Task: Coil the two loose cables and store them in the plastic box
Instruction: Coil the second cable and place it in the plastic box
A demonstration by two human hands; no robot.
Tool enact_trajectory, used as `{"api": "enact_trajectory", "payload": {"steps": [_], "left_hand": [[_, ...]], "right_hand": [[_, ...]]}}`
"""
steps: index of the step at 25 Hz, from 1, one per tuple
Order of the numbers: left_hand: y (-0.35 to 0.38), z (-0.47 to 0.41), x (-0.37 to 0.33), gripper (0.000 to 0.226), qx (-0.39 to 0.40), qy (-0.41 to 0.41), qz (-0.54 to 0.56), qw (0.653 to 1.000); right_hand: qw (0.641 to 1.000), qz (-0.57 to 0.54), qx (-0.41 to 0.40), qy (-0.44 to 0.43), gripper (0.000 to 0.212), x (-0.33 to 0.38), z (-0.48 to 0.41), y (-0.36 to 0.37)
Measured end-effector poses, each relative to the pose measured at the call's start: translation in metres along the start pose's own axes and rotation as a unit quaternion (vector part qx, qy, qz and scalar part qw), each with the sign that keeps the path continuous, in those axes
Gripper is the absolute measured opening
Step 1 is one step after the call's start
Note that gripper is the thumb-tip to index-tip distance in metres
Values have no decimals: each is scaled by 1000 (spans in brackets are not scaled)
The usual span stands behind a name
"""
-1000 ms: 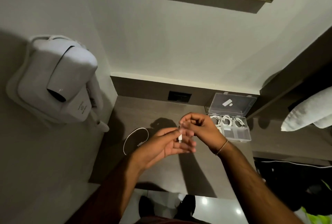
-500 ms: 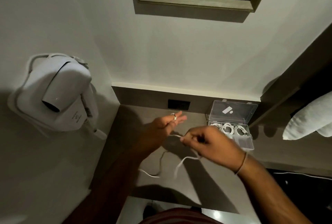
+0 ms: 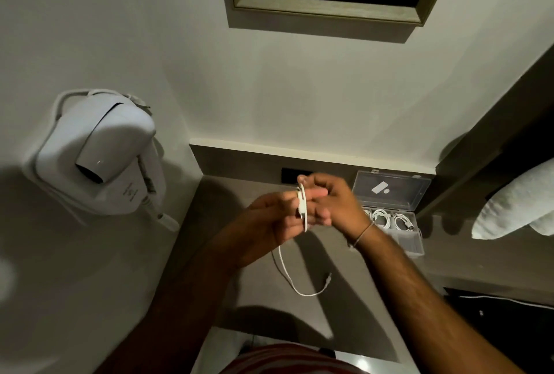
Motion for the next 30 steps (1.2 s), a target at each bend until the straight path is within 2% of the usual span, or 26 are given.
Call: {"api": "enact_trajectory", "payload": {"steps": [2,3,4,6,8,10,11,12,14,15,19,21,22,23,24,25,26,27,28,30], "left_hand": [[-5,-3,-12,44,-41,36,51,997],[-15,-5,-18,41,-91,59,28,994],[-29,-5,-25,39,-156,79,-35,984],[-52,-1,-34,37,-251,82,-230,937],[-55,-1,-26,38,-235,45,-392,888],[-45,-4,-11,37,-189,40,-480,856],[-40,-6,-5,34,-172,39,-471,864],[-37,-5,0,33,-158,22,-421,893],[-29,-3,3,32,-133,-25,-250,959],[-24,-3,2,32,-109,-39,-182,976],[-4,0,-16,45,-9,2,-24,1000],[-3,0,-27,43,-7,41,28,999],[-8,0,-34,41,-30,56,42,997],[-16,-3,-39,39,-72,70,29,995],[-29,-4,-45,38,-130,80,-29,988],[-44,-5,-51,38,-193,88,-127,969],[-56,-3,-57,38,-241,90,-247,934],[-62,-2,-60,39,-262,87,-344,898],[-66,-2,-58,38,-263,77,-396,876],[-70,-2,-44,36,-241,46,-403,882]], "right_hand": [[998,23,42,43,41,-23,21,25],[995,25,69,71,43,-32,34,36],[991,29,100,87,46,-36,46,42],[983,65,157,64,42,-27,59,42],[975,127,184,1,34,1,57,24],[971,168,168,-41,30,31,43,-3],[972,169,151,-57,28,45,35,-16],[976,160,130,-73,25,58,25,-25],[986,115,86,-82,18,72,7,-34],[991,86,63,-77,15,72,-2,-33],[999,-23,27,-17,21,31,-15,-2],[998,16,54,7,30,2,2,28],[996,46,79,19,39,-13,15,43],[992,62,106,32,49,-25,30,56],[989,67,125,43,55,-31,44,64],[987,70,135,46,56,-33,52,65],[987,73,138,40,55,-29,56,60],[988,79,133,24,54,-20,54,49],[989,88,121,-1,51,-8,47,35],[987,115,96,-60,40,25,28,9]]}}
Point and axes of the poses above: each hand's wrist, its own z-axis away from the middle knuckle, its own y-axis out of the palm, x = y × z, the point moved 9 cm from there along -z, towards the middle knuckle, and after that the axes turned 7 degrees about -x, right-handed, at the moved point
